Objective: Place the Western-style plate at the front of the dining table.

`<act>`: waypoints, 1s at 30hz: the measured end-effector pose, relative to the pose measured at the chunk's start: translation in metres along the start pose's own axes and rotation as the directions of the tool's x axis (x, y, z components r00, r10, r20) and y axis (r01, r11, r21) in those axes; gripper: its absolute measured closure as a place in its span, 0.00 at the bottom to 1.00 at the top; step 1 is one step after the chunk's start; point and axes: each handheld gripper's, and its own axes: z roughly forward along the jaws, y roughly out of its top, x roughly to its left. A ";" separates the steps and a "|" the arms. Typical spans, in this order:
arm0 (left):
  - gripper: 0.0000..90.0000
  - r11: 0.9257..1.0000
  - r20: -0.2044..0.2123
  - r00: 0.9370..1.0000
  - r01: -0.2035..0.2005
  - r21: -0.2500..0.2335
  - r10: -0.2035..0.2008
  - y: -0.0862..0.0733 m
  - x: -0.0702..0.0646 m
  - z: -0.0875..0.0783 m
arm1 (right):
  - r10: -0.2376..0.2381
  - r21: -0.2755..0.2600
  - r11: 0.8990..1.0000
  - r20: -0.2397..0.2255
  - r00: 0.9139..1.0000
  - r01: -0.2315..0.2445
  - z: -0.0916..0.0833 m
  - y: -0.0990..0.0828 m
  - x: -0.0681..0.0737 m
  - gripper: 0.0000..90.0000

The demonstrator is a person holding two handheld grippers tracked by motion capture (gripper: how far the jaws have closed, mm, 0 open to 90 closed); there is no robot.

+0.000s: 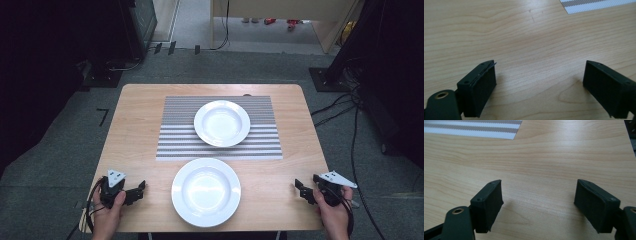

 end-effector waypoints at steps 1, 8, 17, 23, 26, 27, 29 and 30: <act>0.12 1.000 0.000 1.000 0.000 0.000 0.000 0.000 0.000 0.000 | 0.000 0.000 1.000 0.000 1.000 0.000 0.000 0.000 0.000 0.25; 0.12 1.000 0.005 1.000 0.000 0.002 0.000 0.000 0.001 0.000 | -0.082 0.032 0.996 0.050 0.995 0.081 0.003 0.000 0.010 0.21; 0.12 1.000 0.009 1.000 -0.005 0.004 0.005 0.001 0.001 0.001 | -0.086 0.040 0.996 0.049 0.995 0.084 0.004 0.000 0.010 0.16; 0.12 1.000 0.014 1.000 -0.009 0.003 0.009 0.001 0.001 0.002 | -0.086 0.040 0.996 0.048 0.995 0.084 0.004 0.000 0.010 0.16; 0.11 1.000 0.016 1.000 -0.011 0.003 0.011 0.002 0.001 0.002 | -0.085 0.041 0.996 0.050 0.995 0.083 0.004 0.000 0.010 0.15; 0.11 1.000 0.014 1.000 -0.007 0.002 0.007 0.002 0.000 0.003 | -0.085 0.041 0.996 0.050 0.995 0.083 0.004 0.000 0.010 0.15; 0.11 1.000 -0.002 1.000 0.008 0.003 -0.008 0.003 -0.002 0.004 | -0.085 0.041 0.996 0.050 0.995 0.083 0.004 0.000 0.010 0.15; 0.11 1.000 -0.008 1.000 0.013 0.005 -0.013 0.004 -0.002 0.004 | -0.084 0.042 0.996 0.050 0.995 0.082 0.004 0.000 0.010 0.15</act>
